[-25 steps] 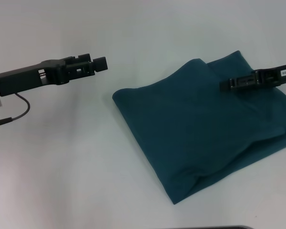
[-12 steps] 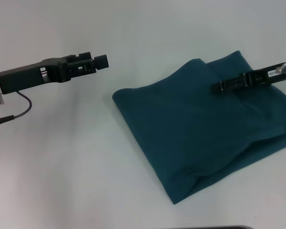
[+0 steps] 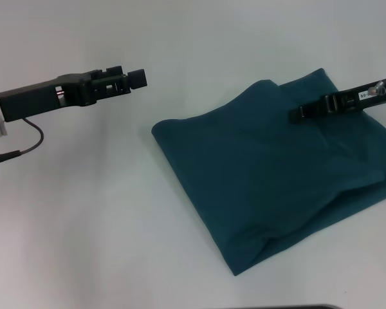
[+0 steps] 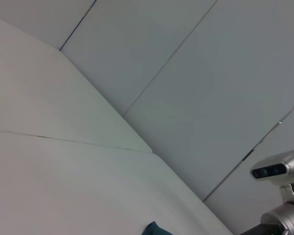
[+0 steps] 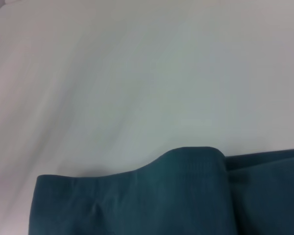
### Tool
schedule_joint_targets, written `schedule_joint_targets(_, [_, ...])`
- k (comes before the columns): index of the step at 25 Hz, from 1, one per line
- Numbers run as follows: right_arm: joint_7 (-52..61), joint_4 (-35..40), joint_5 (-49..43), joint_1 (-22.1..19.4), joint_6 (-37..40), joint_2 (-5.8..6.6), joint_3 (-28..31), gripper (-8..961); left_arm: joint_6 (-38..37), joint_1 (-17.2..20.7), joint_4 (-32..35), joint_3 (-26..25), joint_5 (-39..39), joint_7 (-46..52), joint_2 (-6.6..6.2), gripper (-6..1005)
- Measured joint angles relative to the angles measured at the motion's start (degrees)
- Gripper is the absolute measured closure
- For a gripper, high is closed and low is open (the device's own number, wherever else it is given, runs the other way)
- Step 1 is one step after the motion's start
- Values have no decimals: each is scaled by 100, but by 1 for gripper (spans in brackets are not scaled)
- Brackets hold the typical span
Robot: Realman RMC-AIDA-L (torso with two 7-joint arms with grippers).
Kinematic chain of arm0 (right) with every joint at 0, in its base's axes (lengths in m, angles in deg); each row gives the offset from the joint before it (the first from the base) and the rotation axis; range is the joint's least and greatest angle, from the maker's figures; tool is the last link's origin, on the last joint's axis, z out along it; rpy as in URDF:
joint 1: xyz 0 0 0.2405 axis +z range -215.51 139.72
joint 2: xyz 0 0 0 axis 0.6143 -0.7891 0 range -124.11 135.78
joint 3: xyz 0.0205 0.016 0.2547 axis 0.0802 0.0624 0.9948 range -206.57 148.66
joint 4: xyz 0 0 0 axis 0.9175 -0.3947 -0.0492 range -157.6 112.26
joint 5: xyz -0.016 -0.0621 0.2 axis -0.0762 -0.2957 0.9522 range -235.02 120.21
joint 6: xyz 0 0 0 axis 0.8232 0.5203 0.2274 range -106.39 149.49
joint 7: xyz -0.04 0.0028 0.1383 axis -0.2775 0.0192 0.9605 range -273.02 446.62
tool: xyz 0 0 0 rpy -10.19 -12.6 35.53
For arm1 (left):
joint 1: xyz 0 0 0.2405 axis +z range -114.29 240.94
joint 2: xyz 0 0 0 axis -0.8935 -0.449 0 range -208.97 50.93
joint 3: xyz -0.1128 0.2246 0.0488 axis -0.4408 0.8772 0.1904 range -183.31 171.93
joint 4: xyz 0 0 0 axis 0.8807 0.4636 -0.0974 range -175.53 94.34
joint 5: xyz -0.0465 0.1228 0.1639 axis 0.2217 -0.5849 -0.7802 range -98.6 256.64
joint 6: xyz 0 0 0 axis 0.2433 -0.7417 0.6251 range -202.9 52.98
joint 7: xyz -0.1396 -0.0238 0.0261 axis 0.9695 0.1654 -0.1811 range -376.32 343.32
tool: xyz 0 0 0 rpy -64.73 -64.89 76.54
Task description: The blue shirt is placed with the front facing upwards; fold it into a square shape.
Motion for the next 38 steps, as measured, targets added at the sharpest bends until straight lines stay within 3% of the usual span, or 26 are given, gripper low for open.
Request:
schedule_joint_targets(8, [-42,-53,1,54,-11,-29,-79,700,7,-1,2,-2,-4,0,0,50])
schedule_joint_targets(16, [-277,78,150,29,43,-100,-15,917,60,-5,62,-3,-4,0,-5,50])
schedule_joint_targets(22, [-668,241,774,-59,536,-33,2,921,61,-5,62,-12,-4,0,-1,50])
schedule_joint_targets(30, [-715,1019,1360,-422,1479,4,88,922,59,-1,62,-11,23,8,10,50])
schedule_joint_targets(38, [-660,1560,1683,-691,2196,81,609,921,35,0,62,-117,7,52,7,51])
